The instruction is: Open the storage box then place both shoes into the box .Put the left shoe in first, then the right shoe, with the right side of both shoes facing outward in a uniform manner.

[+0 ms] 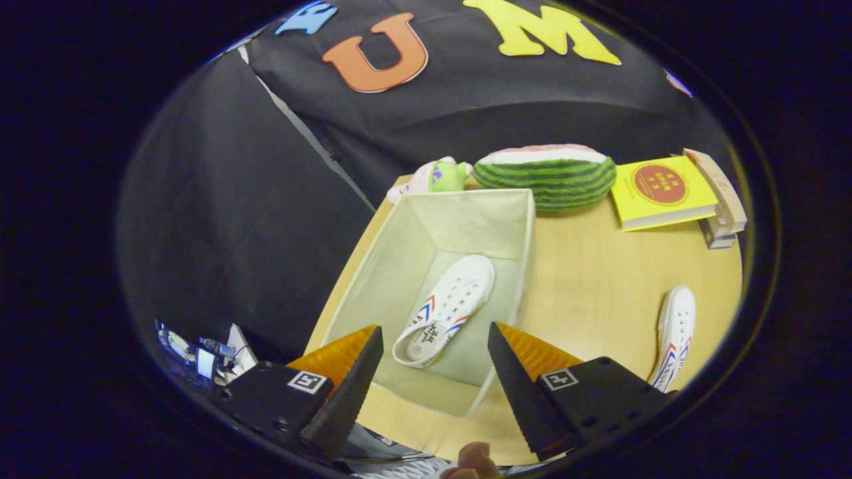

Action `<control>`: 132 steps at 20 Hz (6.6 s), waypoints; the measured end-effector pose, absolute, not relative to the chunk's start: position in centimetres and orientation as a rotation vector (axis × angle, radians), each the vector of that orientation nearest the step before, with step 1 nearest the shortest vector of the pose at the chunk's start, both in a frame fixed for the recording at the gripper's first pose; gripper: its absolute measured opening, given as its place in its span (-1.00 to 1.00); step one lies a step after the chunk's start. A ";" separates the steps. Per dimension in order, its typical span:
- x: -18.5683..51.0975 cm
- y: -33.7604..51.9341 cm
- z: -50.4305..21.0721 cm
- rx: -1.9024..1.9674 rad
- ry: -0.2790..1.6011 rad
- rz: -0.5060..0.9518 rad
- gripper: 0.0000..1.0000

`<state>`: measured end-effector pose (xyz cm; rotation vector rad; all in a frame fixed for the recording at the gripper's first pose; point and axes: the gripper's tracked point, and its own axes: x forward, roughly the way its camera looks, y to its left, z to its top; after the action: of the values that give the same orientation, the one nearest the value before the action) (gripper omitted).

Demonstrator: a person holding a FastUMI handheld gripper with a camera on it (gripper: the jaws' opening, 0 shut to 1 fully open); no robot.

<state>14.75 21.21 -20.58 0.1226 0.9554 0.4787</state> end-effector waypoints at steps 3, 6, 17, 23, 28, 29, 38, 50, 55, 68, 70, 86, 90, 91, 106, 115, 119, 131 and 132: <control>14.7 16.1 -20.1 0.130 0.938 0.426 1.00; 14.8 10.9 -20.4 0.153 0.940 0.372 1.00; 14.3 -8.0 -26.5 0.203 1.041 0.135 1.00; 13.3 -15.8 -30.7 0.071 1.098 0.024 0.98; 12.6 -15.7 -34.9 0.005 1.153 0.108 0.90; 13.1 -15.7 -36.0 -0.005 1.161 0.128 0.86; 13.3 -14.7 -36.9 0.052 1.248 0.182 0.65; 13.4 -14.8 -33.4 0.270 1.149 0.127 -0.76; 13.5 -13.6 -28.6 0.254 1.064 0.091 -0.78; 14.9 0.2 -19.8 0.335 0.968 0.225 -0.78; 14.7 3.1 -18.7 0.382 0.958 0.258 -0.78; 16.0 21.4 -19.3 0.455 0.883 0.268 -0.78; 16.5 22.6 -21.4 0.483 0.866 0.219 -0.79; 16.7 22.6 -21.6 0.488 0.851 0.212 -0.79; 15.8 18.8 -17.8 0.334 0.590 0.179 1.00; 12.3 15.7 -9.1 0.159 0.308 0.153 1.00; 9.8 14.2 -6.6 0.065 0.190 0.134 1.00; 1.0 6.5 -0.8 0.025 -0.082 0.067 1.00; 0.9 5.8 -0.4 0.023 -0.093 0.061 1.00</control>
<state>0.85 5.84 -0.40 0.0234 -0.0933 0.0606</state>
